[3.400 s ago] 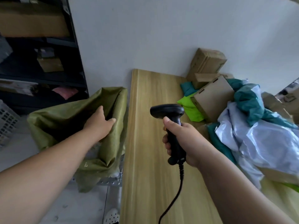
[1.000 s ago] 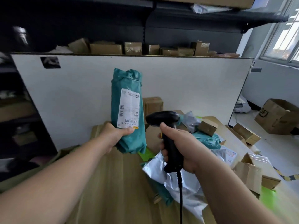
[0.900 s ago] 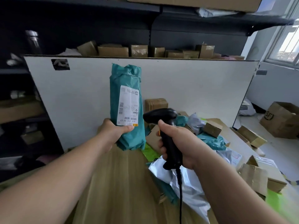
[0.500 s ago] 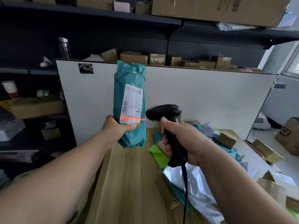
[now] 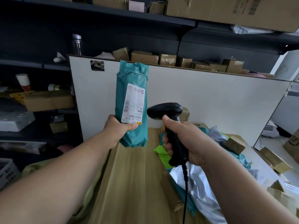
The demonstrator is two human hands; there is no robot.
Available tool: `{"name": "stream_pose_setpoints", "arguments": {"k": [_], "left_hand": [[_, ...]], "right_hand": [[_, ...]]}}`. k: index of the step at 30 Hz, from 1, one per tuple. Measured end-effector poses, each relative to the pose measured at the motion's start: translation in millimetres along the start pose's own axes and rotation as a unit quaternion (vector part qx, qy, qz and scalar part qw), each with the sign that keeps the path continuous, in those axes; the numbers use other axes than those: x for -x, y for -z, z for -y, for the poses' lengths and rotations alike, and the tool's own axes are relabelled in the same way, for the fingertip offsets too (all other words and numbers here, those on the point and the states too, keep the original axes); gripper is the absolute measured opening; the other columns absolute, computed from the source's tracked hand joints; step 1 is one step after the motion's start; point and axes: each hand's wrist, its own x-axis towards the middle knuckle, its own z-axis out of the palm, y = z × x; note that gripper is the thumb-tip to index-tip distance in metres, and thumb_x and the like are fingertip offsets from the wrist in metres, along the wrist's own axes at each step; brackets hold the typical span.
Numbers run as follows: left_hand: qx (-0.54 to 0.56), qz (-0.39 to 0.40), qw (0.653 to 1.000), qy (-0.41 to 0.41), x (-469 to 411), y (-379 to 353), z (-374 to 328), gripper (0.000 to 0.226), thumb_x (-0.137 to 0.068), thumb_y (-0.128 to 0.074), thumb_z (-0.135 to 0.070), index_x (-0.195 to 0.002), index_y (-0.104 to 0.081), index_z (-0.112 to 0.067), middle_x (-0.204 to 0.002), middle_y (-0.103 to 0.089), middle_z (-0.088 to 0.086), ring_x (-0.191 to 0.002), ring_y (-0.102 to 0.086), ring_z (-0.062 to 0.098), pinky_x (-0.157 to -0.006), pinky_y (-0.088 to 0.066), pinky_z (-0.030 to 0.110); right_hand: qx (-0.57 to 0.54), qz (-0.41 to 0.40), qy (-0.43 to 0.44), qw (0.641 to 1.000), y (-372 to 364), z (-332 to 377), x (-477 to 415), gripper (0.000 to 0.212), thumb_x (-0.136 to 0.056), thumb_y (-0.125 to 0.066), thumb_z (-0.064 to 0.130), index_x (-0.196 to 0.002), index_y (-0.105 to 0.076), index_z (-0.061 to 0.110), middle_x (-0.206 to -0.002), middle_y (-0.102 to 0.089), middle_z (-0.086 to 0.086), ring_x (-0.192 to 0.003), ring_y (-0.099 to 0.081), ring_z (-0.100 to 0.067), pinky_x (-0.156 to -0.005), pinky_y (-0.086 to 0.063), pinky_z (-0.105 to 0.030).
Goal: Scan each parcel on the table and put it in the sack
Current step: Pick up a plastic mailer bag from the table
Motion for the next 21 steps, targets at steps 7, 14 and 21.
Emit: {"name": "stream_pose_setpoints", "arguments": {"k": [7,14,21], "left_hand": [[-0.031,-0.068,0.997,0.029,-8,66,41,0.078,-0.057,-0.089,-0.024,-0.120,-0.046,-0.014,-0.115,-0.061,0.002,-0.100,-0.061,0.019,-0.085,-0.053,0.038],[-0.183,-0.185,0.960,0.102,-18,159,106,0.093,-0.052,-0.090,-0.039,-0.126,-0.043,-0.008,-0.130,-0.050,0.014,-0.111,-0.054,0.028,-0.094,-0.046,0.037],[-0.190,-0.172,0.953,0.165,-56,205,183,0.074,-0.056,-0.090,-0.033,-0.110,-0.045,-0.011,-0.120,-0.056,0.011,-0.102,-0.058,0.027,-0.078,-0.048,0.035]], "right_hand": [[-0.002,0.025,-0.045,0.999,-47,-20,-32,0.042,-0.088,-0.069,0.048,-0.098,-0.057,0.009,-0.060,-0.060,-0.005,-0.047,-0.053,-0.017,-0.045,-0.046,-0.027],[0.006,0.060,-0.114,0.992,-113,-58,-79,0.042,-0.090,-0.068,0.047,-0.101,-0.056,0.008,-0.061,-0.060,-0.005,-0.048,-0.054,-0.017,-0.046,-0.048,-0.028],[-0.005,0.056,-0.179,0.982,-162,-108,-130,0.043,-0.088,-0.069,0.046,-0.101,-0.056,0.008,-0.063,-0.060,-0.007,-0.050,-0.054,-0.017,-0.046,-0.047,-0.029]]}}
